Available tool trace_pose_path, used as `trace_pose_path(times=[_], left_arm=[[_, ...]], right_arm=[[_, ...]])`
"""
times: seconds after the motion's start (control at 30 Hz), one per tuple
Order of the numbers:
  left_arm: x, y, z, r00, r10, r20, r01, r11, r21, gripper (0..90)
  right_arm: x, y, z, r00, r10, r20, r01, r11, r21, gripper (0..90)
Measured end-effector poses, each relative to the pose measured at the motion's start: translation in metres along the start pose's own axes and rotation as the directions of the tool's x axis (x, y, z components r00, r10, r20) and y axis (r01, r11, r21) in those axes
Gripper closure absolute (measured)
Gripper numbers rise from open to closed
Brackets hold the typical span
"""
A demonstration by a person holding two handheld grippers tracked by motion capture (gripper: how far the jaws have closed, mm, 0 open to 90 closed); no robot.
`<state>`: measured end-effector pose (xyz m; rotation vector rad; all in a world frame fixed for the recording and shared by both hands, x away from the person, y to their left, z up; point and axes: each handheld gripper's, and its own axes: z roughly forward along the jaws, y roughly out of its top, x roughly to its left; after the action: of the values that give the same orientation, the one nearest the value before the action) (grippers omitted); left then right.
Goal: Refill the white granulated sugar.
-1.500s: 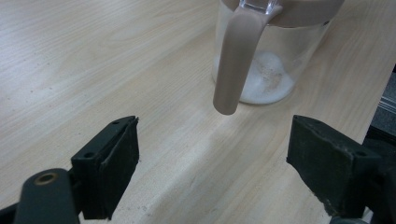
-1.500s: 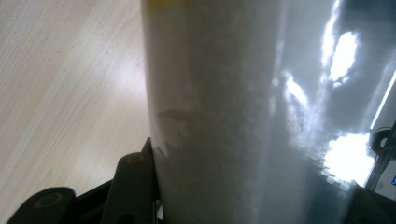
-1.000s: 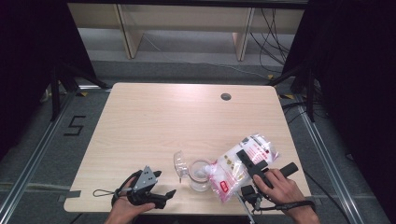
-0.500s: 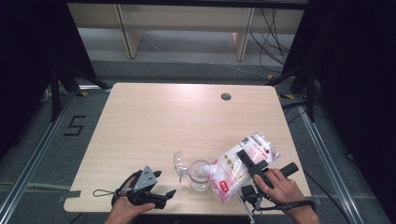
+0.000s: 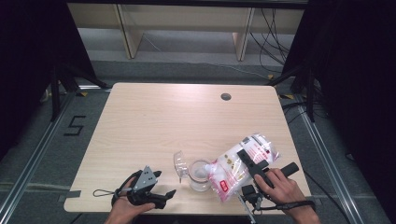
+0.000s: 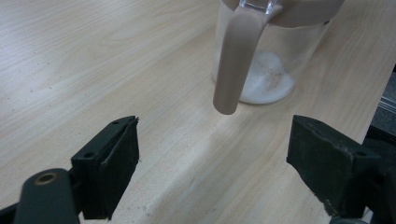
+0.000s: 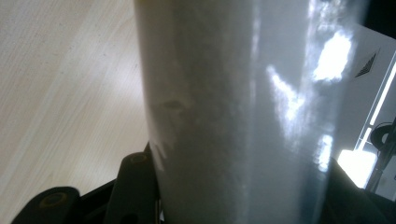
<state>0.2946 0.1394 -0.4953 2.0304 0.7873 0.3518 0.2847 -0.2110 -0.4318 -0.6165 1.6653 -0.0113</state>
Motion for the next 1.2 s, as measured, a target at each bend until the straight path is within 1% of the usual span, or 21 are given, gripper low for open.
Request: trace_pose_path(times=[0.1,0.17,0.27,0.33,0.43,0.47,0.57,0.6,0.63,0.67,0.7,0.73,0.77,0.83,0.87,0.9,0.93,1.2], left_arm=[[0.0006,0.0000,-0.0003,1.0000,0.007,-0.003,-0.007,1.0000,0.006,16.5],[-0.0005,-0.0001,0.0003,1.0000,-0.006,0.003,0.006,1.0000,-0.004,16.5],[-0.0003,-0.0001,0.0002,1.0000,-0.005,0.003,0.005,1.0000,-0.002,16.5],[-0.0001,-0.0001,0.0001,1.0000,-0.001,0.000,0.001,1.0000,0.001,16.4],[-0.0002,-0.0001,0.0001,1.0000,0.000,0.001,0.000,1.0000,0.000,16.5],[-0.0003,0.0000,0.0002,1.0000,-0.004,0.002,0.004,1.0000,-0.002,16.5],[-0.0001,-0.0001,0.0000,1.0000,-0.003,0.003,0.003,1.0000,-0.001,16.5],[-0.0001,-0.0001,0.0000,1.0000,-0.003,0.003,0.003,1.0000,-0.001,16.5],[-0.0001,-0.0001,0.0000,1.0000,-0.003,0.003,0.003,1.0000,-0.001,16.5],[-0.0003,-0.0001,0.0001,1.0000,-0.007,0.003,0.007,1.0000,-0.002,16.5],[-0.0003,-0.0001,0.0001,1.0000,-0.007,0.003,0.007,1.0000,-0.002,16.5],[0.0001,0.0001,-0.0001,1.0000,0.001,0.003,-0.001,1.0000,0.000,16.5],[-0.0001,0.0000,0.0000,1.0000,-0.004,0.003,0.004,1.0000,-0.001,16.5],[-0.0001,0.0000,0.0000,1.0000,-0.003,0.003,0.003,1.0000,-0.001,16.5],[-0.0001,0.0000,0.0000,1.0000,-0.002,0.003,0.002,1.0000,-0.001,16.4],[-0.0001,0.0000,0.0000,1.0000,-0.003,0.003,0.003,1.0000,-0.001,16.5],[-0.0001,0.0000,0.0000,1.0000,-0.002,0.003,0.002,1.0000,-0.001,16.5],[0.0000,0.0000,0.0000,1.0000,-0.004,0.003,0.004,1.0000,-0.001,16.5]], right_arm=[[0.0001,-0.0001,0.0000,1.0000,-0.002,-0.002,0.002,1.000,0.000,57.4],[0.0001,-0.0001,0.0000,1.0000,-0.003,-0.001,0.003,1.000,0.001,57.5],[-0.0002,-0.0004,-0.0001,1.0000,0.001,-0.002,-0.001,1.000,0.001,57.6],[-0.0021,-0.0005,0.0005,0.9998,-0.021,0.002,0.021,1.000,-0.011,57.6],[-0.0023,-0.0007,0.0006,0.9998,-0.020,0.004,0.020,1.000,-0.012,57.7],[-0.0002,-0.0011,-0.0006,1.0000,0.007,-0.004,-0.007,1.000,0.003,57.7],[-0.0003,-0.0010,-0.0005,1.0000,0.003,-0.003,-0.003,1.000,0.001,57.8],[-0.0012,-0.0008,0.0005,1.0000,-0.006,0.000,0.006,1.000,-0.010,57.8],[-0.0012,-0.0008,0.0005,1.0000,-0.006,0.000,0.006,1.000,-0.010,57.8],[-0.0006,-0.0004,-0.0006,1.0000,0.002,-0.001,-0.002,1.000,0.001,57.9],[-0.0014,-0.0002,-0.0009,0.9999,-0.004,-0.010,0.004,1.000,0.004,57.9],[-0.0021,-0.0001,-0.0004,0.9999,-0.013,-0.008,0.013,1.000,-0.003,58.0],[-0.0017,-0.0002,-0.0001,0.9999,-0.012,0.001,0.012,1.000,-0.008,58.0],[-0.0014,-0.0002,-0.0003,1.0000,-0.008,0.000,0.008,1.000,-0.005,58.0],[-0.0015,-0.0002,-0.0008,0.9999,-0.005,-0.010,0.005,1.000,0.003,58.0],[-0.0016,-0.0002,-0.0008,0.9999,-0.007,-0.010,0.007,1.000,0.004,58.1],[-0.0010,-0.0003,-0.0005,1.0000,-0.006,0.000,0.006,1.000,-0.001,58.1],[-0.0009,0.0004,-0.0005,1.0000,-0.007,0.004,0.007,1.000,-0.003,58.3]])
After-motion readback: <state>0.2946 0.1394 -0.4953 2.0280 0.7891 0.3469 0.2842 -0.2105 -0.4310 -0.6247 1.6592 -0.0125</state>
